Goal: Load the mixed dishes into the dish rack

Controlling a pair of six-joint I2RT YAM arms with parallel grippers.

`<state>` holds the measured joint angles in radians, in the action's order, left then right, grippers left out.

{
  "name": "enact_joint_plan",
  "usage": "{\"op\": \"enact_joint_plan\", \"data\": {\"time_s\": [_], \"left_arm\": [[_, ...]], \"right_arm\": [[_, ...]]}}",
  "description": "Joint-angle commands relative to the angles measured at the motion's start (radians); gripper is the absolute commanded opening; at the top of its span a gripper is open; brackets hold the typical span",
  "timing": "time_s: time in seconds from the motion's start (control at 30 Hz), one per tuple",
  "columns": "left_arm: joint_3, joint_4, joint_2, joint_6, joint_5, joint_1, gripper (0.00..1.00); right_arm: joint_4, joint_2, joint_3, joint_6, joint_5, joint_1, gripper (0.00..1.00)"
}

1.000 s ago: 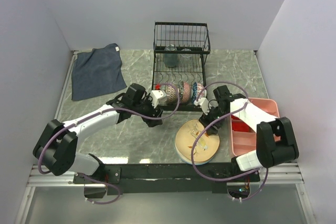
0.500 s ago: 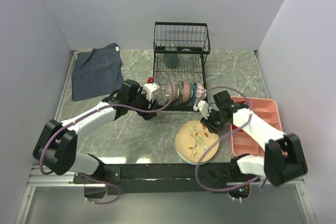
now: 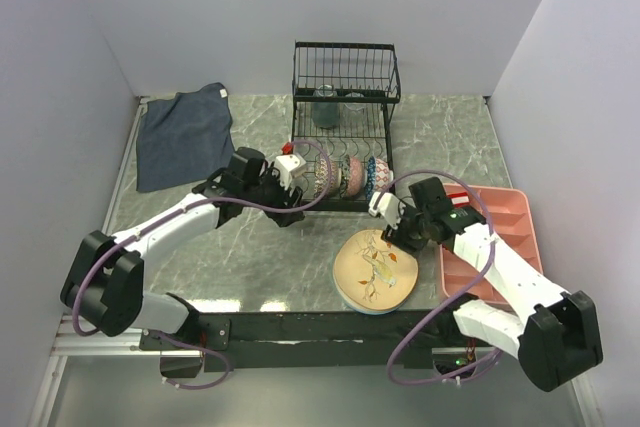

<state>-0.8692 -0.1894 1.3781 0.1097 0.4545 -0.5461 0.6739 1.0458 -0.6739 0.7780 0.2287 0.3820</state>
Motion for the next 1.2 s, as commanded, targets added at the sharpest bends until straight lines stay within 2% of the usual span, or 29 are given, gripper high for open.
{"op": "enact_joint_plan", "data": {"time_s": [0.0, 0.1, 0.27, 0.47, 0.67, 0.83, 0.9, 1.0, 1.03, 1.1, 1.13, 1.17], "left_arm": [[-0.036, 0.031, -0.047, -0.019, 0.049, 0.005, 0.72], [-0.022, 0.045, -0.05, -0.031, 0.072, 0.014, 0.72], [0.012, 0.051, -0.059, -0.045, 0.203, 0.021, 0.72], [0.151, 0.183, -0.067, -0.156, 0.346, 0.014, 0.72], [0.254, 0.335, -0.068, -0.214, 0.36, -0.066, 0.71], [0.266, 0.421, -0.018, -0.268, 0.368, -0.107, 0.71], [0.251, 0.421, 0.001, -0.254, 0.362, -0.12, 0.71], [0.256, 0.452, 0.006, -0.269, 0.343, -0.127, 0.71], [0.257, 0.459, 0.007, -0.275, 0.339, -0.129, 0.71], [0.262, 0.472, 0.012, -0.291, 0.342, -0.135, 0.71], [0.262, 0.479, 0.015, -0.295, 0.345, -0.14, 0.71], [0.26, 0.481, 0.019, -0.298, 0.342, -0.143, 0.71]], "right_arm": [[-0.049, 0.009, 0.02, -0.051, 0.034, 0.006, 0.68], [-0.095, 0.025, 0.057, -0.063, 0.038, 0.005, 0.72], [-0.123, 0.056, 0.086, -0.071, 0.104, 0.006, 0.72], [-0.186, 0.091, 0.117, -0.098, 0.103, 0.001, 0.73], [-0.232, 0.176, 0.099, -0.155, 0.041, -0.005, 0.72], [-0.244, 0.267, 0.057, -0.154, 0.043, -0.022, 0.7], [-0.246, 0.287, 0.053, -0.145, 0.061, -0.026, 0.65], [-0.261, 0.287, 0.071, -0.123, 0.069, -0.028, 0.5], [-0.264, 0.29, 0.073, -0.12, 0.07, -0.028, 0.38], [-0.26, 0.312, 0.062, -0.123, 0.067, -0.028, 0.24], [-0.255, 0.316, 0.05, -0.117, 0.073, -0.026, 0.08], [-0.255, 0.313, 0.043, -0.117, 0.08, -0.026, 0.02]]}}
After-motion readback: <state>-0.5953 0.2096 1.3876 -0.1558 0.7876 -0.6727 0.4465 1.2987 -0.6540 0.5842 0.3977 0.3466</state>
